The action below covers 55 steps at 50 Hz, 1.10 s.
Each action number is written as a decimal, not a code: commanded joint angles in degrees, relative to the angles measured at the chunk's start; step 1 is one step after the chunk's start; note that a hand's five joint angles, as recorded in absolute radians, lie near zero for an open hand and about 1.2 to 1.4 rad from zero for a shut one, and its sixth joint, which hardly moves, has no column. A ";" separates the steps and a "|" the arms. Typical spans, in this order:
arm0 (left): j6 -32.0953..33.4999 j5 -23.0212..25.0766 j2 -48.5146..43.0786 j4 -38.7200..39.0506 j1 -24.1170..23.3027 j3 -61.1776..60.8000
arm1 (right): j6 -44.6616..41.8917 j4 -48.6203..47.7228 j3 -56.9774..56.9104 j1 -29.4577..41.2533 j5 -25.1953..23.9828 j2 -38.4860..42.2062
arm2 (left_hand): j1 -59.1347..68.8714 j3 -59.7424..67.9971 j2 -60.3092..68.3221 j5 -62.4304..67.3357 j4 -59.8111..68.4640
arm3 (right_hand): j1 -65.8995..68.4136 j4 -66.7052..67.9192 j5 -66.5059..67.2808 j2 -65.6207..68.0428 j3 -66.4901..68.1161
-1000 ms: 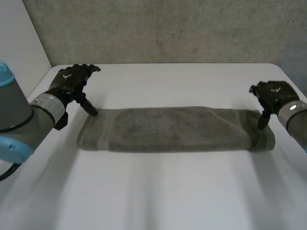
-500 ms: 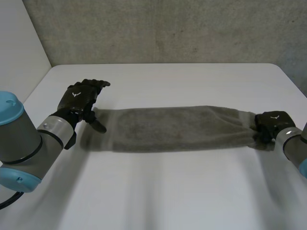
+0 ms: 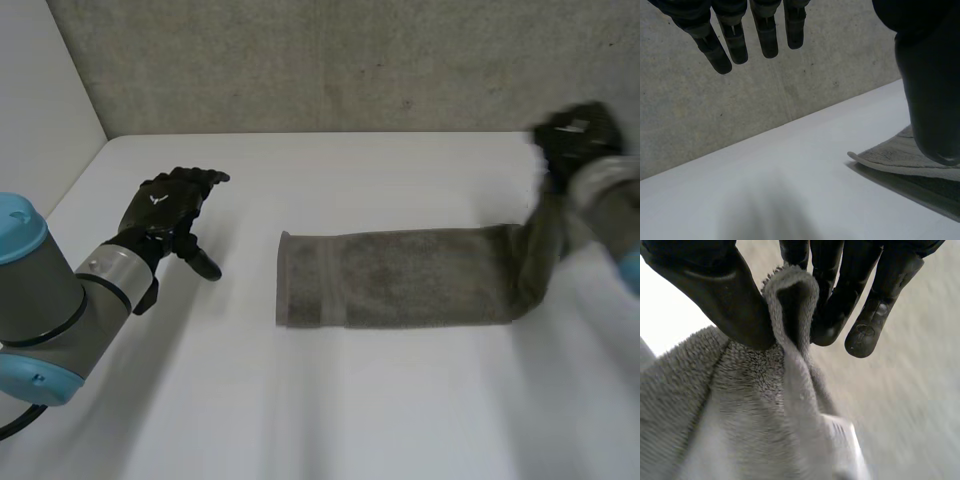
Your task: Fold the towel.
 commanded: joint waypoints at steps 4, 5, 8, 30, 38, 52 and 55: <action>0.19 0.15 -0.06 0.14 -0.10 -0.53 | 0.04 -2.60 -3.93 25.72 -0.60 9.41 | -4.76 -3.75 -4.58 -12.52 -5.20 | 5.58 3.05 5.56 5.83 3.87; 0.19 0.23 -0.23 0.14 -0.01 -0.53 | 0.04 -2.61 -3.94 25.76 -0.60 9.43 | -4.76 -3.75 -4.58 -12.52 -5.20 | 5.58 3.05 5.56 5.83 3.87; 0.28 0.24 -0.67 0.14 -0.10 -0.53 | 0.48 -2.52 -4.38 29.36 -0.95 12.86 | -4.76 -3.75 -4.58 -12.52 -5.20 | 5.58 3.05 5.56 5.83 3.87; 0.19 0.59 -1.38 -0.30 -10.82 5.71 | 17.62 -1.82 16.01 10.55 -3.67 -3.84 | -3.75 -2.74 -3.57 -11.51 -4.19 | -64.42 -66.95 -64.44 -64.17 -66.13; 0.19 -0.03 -8.76 -2.15 -16.54 13.18 | 17.44 -3.84 23.75 5.80 -8.07 -4.37 | -3.42 -2.40 -3.23 -11.17 -3.85 | -64.42 -66.95 -64.44 -64.17 -66.13; 7.12 -8.10 -22.46 -7.23 -17.86 27.58 | 17.00 -10.52 26.47 3.52 -7.89 1.34 | -1.40 -0.38 -1.21 -9.15 -1.83 | -39.61 -42.14 -39.63 -39.36 -41.32; 8.18 -11.00 -24.48 -9.43 -17.77 29.69 | 15.95 -10.43 26.21 3.08 -7.63 2.56 | -1.40 -0.38 -1.21 -9.15 -1.83 | -38.76 -41.30 -38.79 -38.52 -40.48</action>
